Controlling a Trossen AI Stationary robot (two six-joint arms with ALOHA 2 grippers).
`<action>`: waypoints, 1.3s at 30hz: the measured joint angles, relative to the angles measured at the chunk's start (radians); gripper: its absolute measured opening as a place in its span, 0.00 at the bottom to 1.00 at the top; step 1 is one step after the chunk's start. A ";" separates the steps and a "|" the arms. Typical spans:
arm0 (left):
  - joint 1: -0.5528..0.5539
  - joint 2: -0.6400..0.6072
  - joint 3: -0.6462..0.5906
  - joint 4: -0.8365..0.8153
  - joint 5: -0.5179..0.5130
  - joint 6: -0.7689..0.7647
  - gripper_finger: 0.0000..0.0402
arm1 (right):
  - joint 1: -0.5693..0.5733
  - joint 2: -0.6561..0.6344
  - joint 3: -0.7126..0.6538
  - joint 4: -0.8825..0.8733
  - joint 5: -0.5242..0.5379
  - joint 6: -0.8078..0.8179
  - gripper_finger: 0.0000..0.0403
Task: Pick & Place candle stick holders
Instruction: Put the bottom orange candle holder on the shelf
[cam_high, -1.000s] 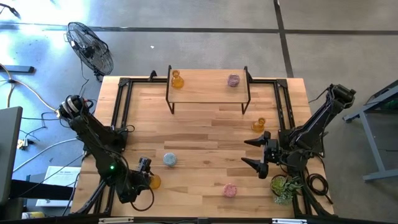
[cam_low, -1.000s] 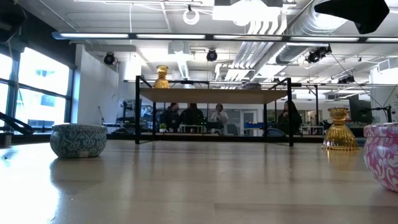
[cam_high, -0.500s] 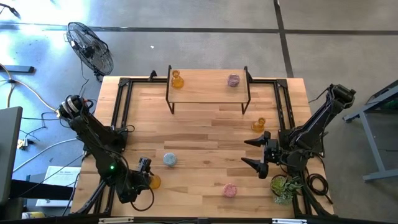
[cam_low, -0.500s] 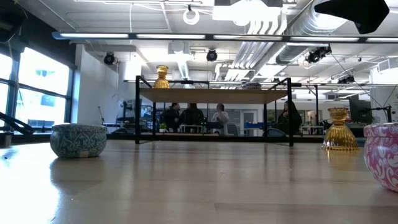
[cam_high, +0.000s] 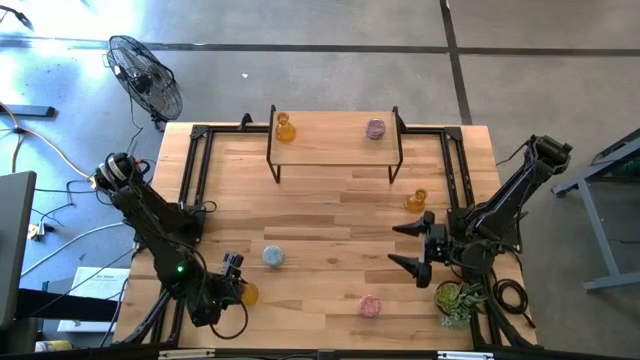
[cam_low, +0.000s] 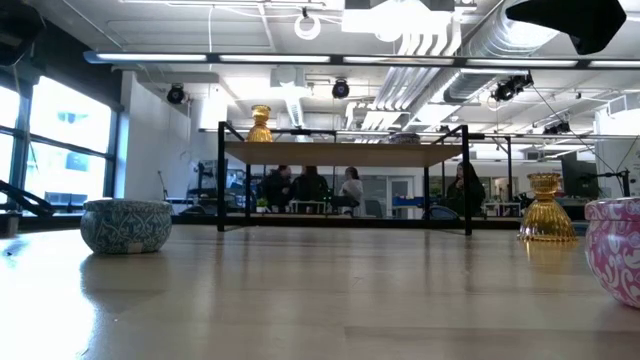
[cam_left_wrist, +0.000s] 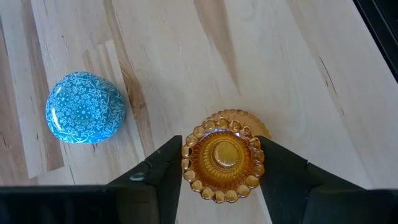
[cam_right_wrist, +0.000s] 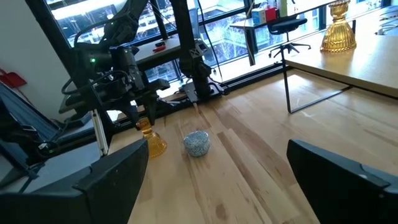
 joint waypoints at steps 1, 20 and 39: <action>0.000 0.000 0.000 0.000 0.000 0.000 0.41 | 0.000 0.000 0.000 0.000 -0.004 0.000 0.94; 0.000 0.001 0.000 0.014 -0.064 -0.021 0.41 | 0.000 0.000 0.000 0.000 -0.007 0.000 0.94; 0.000 0.002 0.277 -0.133 -0.234 0.181 0.41 | 0.001 0.000 0.000 -0.012 -0.024 -0.003 0.94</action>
